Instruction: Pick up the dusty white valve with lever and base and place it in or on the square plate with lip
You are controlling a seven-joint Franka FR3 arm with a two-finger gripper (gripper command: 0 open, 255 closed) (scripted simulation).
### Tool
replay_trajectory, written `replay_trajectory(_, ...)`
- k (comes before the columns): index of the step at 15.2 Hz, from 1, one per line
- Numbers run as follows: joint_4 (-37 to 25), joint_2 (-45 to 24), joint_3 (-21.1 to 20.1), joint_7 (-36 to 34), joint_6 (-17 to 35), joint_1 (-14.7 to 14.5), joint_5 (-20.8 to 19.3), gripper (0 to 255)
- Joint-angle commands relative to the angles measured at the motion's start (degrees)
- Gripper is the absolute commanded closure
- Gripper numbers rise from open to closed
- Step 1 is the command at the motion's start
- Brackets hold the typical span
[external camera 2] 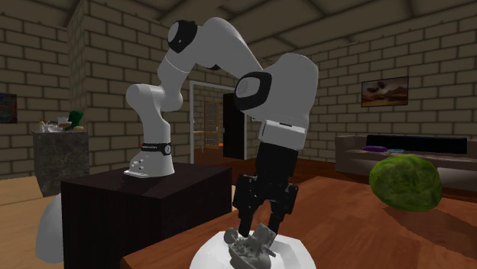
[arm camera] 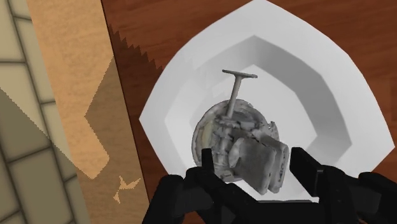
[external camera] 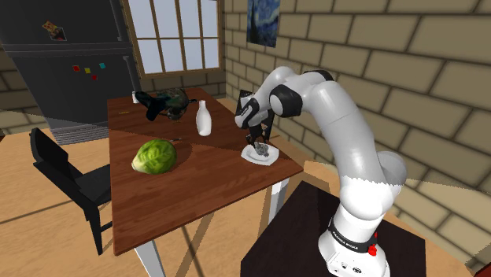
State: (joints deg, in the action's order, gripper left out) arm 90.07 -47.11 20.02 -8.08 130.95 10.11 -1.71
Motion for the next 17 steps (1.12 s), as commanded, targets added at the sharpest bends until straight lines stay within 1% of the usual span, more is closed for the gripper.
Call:
replay_trajectory(1, 0.0, 0.0, 0.0, 0.0, 0.0, 0.0, 0.0, 0)
replay_trajectory(5, 0.0, 0.0, 0.0, 0.0, 0.0, 0.0, 0.0, 0)
replay_trajectory(9, -0.5, 4.3, 0.6, -0.4, -4.9, -1.6, -0.7, 0)
replay_trajectory(17, -0.5, 4.3, 0.6, -0.4, -4.9, -1.6, -0.7, 0)
